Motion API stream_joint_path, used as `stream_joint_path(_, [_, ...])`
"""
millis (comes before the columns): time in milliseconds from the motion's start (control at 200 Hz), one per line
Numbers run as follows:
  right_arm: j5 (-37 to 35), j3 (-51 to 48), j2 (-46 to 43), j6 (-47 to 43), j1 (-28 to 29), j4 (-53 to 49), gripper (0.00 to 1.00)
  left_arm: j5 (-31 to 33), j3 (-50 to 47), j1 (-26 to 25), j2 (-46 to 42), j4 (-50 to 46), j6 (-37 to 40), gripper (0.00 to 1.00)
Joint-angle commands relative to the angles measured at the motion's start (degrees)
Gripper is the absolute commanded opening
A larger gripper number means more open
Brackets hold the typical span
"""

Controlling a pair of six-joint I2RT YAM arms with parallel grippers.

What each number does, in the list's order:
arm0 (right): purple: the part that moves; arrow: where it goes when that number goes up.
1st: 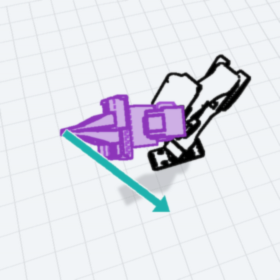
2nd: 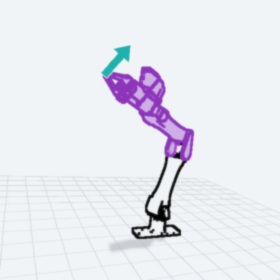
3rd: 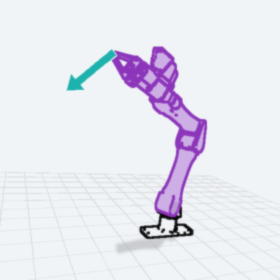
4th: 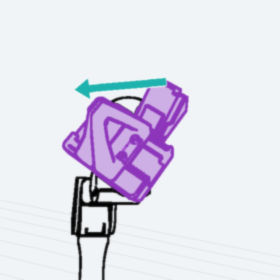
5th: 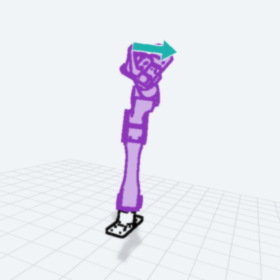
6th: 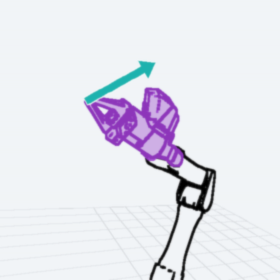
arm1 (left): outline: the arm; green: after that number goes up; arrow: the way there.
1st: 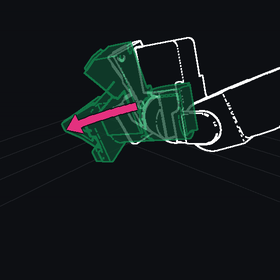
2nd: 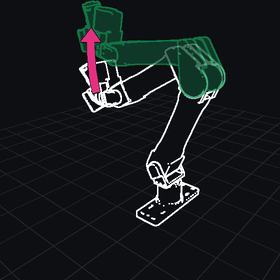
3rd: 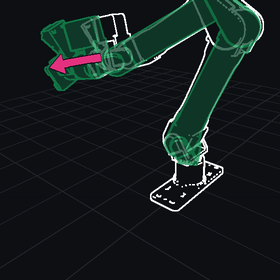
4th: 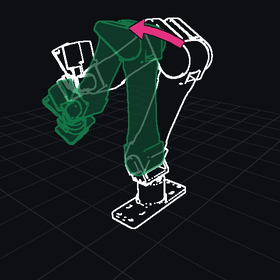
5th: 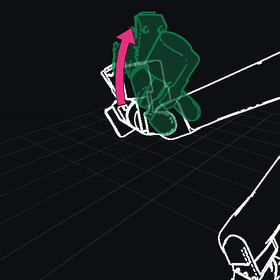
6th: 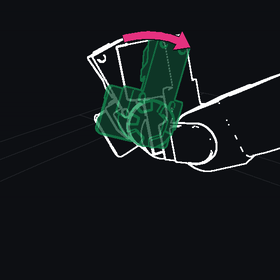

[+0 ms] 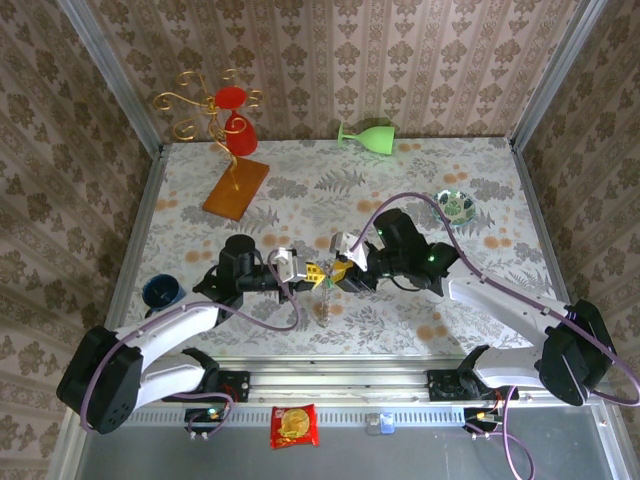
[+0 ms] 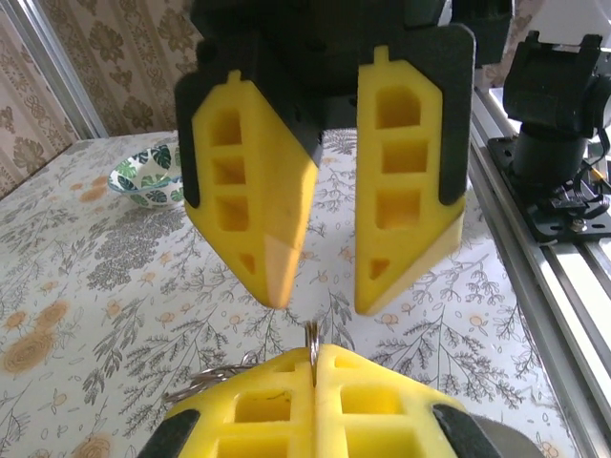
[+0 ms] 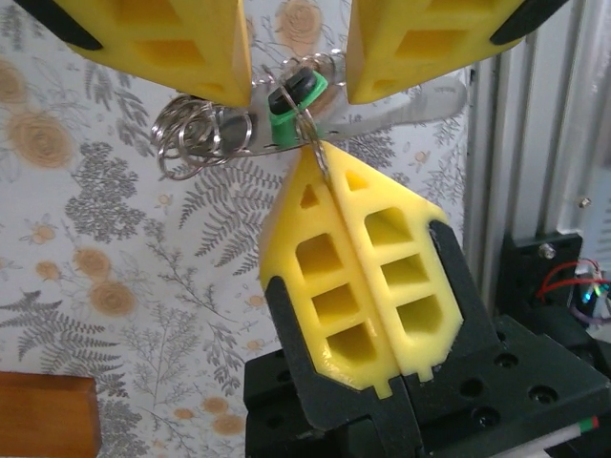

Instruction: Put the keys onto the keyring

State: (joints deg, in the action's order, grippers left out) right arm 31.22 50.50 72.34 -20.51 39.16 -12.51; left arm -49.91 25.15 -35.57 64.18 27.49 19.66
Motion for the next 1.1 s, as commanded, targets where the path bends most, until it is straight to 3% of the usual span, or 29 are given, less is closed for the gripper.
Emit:
stream_joint_path(0, [2.2,-3.1,-2.4,6.7,0.0,7.6,0.32,-1.0,-0.9,0.2,0.2,8.2,-4.1,0.00])
stream_joint_path(305, [-1.1,-13.3,-6.9,10.5,-1.5,23.1,0.37,-1.1,-2.4,0.2,0.0,11.7,-6.4,0.00])
stream_joint_path(630, [3.5,-11.4,-3.5,8.7,-2.1,22.5,0.33,-2.9,-2.6,0.4,1.0,14.3,-8.2,0.00])
stream_joint_path(890, [6.0,-9.6,-2.4,7.3,-2.1,20.3,0.22,-3.5,-2.4,0.5,1.5,15.2,-8.8,0.00])
stream_joint_path(1095, [6.2,-9.6,-3.3,7.3,-2.3,20.3,0.22,-3.9,-2.5,0.7,1.6,15.2,-8.9,0.00])
